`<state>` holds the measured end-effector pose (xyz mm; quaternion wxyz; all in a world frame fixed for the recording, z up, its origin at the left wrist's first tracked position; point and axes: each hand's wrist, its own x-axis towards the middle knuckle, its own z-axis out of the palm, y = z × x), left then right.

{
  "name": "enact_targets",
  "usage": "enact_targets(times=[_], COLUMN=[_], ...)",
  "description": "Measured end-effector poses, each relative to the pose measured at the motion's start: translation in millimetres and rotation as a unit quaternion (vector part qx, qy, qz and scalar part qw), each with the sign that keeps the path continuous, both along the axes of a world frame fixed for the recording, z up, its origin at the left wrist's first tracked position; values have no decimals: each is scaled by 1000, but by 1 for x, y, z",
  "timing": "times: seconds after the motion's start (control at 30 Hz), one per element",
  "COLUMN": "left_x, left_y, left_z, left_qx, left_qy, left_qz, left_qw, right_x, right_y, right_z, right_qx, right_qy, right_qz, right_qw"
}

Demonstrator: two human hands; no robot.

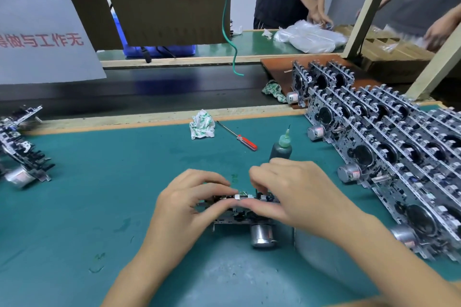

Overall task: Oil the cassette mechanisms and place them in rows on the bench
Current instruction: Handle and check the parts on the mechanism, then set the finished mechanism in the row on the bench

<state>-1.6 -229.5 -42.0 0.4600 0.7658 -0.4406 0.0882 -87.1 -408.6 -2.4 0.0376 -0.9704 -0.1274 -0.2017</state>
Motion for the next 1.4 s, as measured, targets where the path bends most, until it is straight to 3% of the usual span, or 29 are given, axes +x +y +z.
enact_targets(times=[0.13,0.57,0.8,1.1,1.4], left_x=[2,14,14,-7,-65], left_y=[1,-4,-12,-78,-248], left_z=[8,26,33,89,163], left_qx=[48,133,152,103,17], left_qy=[-73,-64,-98,-193,-334], left_qz=[3,-49,-80,-185,-307], left_qw=[996,988,980,958,891], right_x=[5,15,1,-58,-157], right_y=[1,-5,-9,-46,-159], right_z=[9,5,6,42,99], right_qx=[8,-98,-56,28,31], right_qy=[62,108,117,-3,-109], right_qz=[15,16,24,-78,-267], right_qw=[998,989,991,997,957])
